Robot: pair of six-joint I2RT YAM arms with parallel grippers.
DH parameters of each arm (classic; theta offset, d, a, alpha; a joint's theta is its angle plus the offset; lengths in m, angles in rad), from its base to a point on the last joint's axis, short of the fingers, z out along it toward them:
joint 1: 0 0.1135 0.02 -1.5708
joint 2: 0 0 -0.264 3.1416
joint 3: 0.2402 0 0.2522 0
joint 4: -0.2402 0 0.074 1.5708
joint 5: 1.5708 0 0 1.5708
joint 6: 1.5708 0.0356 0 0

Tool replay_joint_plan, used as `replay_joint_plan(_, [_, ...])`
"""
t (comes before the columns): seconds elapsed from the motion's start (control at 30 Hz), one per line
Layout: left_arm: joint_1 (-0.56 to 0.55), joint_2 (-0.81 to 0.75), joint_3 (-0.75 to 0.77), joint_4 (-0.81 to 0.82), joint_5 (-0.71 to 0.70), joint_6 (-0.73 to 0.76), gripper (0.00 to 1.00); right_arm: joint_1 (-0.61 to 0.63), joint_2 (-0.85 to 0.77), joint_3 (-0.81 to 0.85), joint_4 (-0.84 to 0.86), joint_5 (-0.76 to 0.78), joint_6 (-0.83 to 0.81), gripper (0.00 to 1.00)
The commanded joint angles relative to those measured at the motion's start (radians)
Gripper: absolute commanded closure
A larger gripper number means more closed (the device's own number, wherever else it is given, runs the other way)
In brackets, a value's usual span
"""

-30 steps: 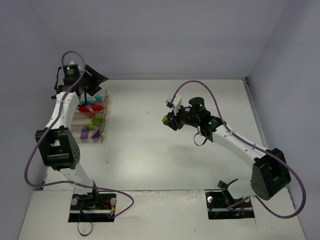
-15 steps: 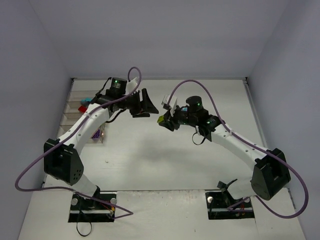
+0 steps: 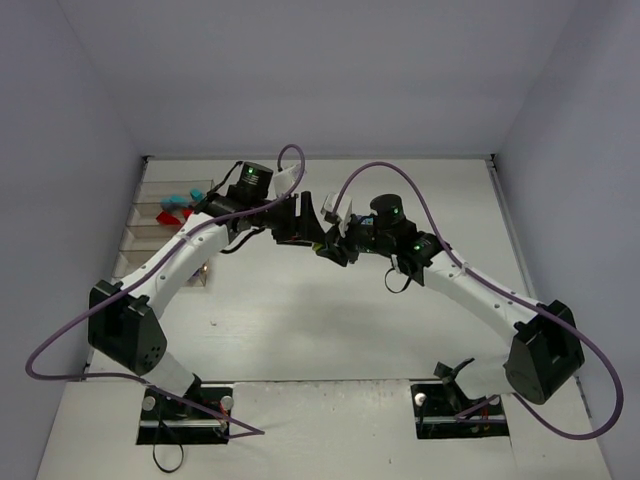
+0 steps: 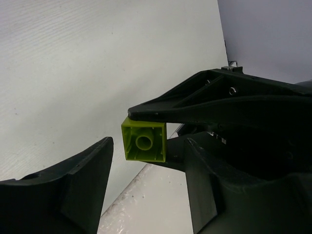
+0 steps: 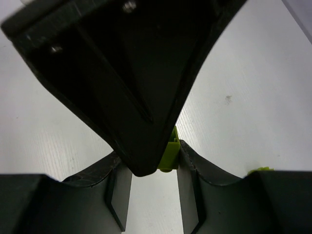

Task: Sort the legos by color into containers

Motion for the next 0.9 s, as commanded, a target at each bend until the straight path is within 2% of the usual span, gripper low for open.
replay_joint_plan(0.0, [-0.017, -0.041, 0.033, 0.009, -0.03, 0.036, 0.47, 0.016, -0.056, 0.037, 0.056, -0.023, -0.005, 0.92])
replay_joint_plan(0.13, [-0.026, -0.038, 0.036, 0.027, -0.037, 0.032, 0.53, 0.019, -0.062, 0.034, 0.054, -0.023, -0.004, 0.92])
replay_joint_plan(0.23, [-0.038, -0.038, 0.034, 0.033, -0.028, 0.038, 0.65, 0.02, -0.072, 0.028, 0.056, -0.02, -0.004, 0.92])
replay_joint_plan(0.27, [-0.038, -0.038, 0.034, 0.033, -0.028, 0.039, 0.7, 0.02, -0.073, 0.027, 0.056, -0.018, -0.004, 0.91])
replay_joint_plan(0.3, [-0.04, -0.046, 0.031, 0.036, -0.039, 0.039, 0.86, 0.02, -0.075, 0.027, 0.056, -0.012, -0.004, 0.91])
replay_joint_plan(0.4, [-0.041, -0.063, 0.008, 0.056, -0.054, 0.036, 1.0, 0.02, -0.079, 0.022, 0.056, 0.003, -0.004, 0.83])
replay_joint_plan(0.43, [-0.04, -0.063, 0.005, 0.052, -0.06, 0.036, 1.0, 0.02, -0.081, 0.02, 0.056, 0.008, -0.002, 0.79])
replay_joint_plan(0.47, [-0.04, -0.066, 0.004, 0.052, -0.065, 0.036, 1.0, 0.02, -0.082, 0.017, 0.056, 0.013, -0.002, 0.67])
replay_joint_plan(0.53, [-0.038, -0.071, -0.003, 0.052, -0.071, 0.038, 1.0, 0.019, -0.084, 0.016, 0.056, 0.037, 0.007, 0.54])
replay_joint_plan(0.57, [-0.038, -0.072, -0.007, 0.052, -0.08, 0.039, 1.0, 0.017, -0.084, 0.013, 0.056, 0.042, 0.009, 0.44])
replay_joint_plan(0.63, [-0.035, -0.071, -0.01, 0.048, -0.089, 0.044, 1.0, 0.017, -0.087, 0.008, 0.056, 0.055, 0.015, 0.36])
replay_joint_plan(0.67, [-0.034, -0.071, -0.013, 0.048, -0.099, 0.045, 1.0, 0.017, -0.09, 0.002, 0.056, 0.062, 0.021, 0.28])
replay_joint_plan(0.77, [-0.017, -0.074, -0.016, 0.047, -0.109, 0.053, 1.0, 0.013, -0.098, -0.013, 0.056, 0.095, 0.041, 0.18])
replay_joint_plan(0.87, [0.009, -0.081, -0.019, 0.047, -0.123, 0.059, 1.0, -0.006, -0.098, -0.029, 0.057, 0.138, 0.079, 0.17])
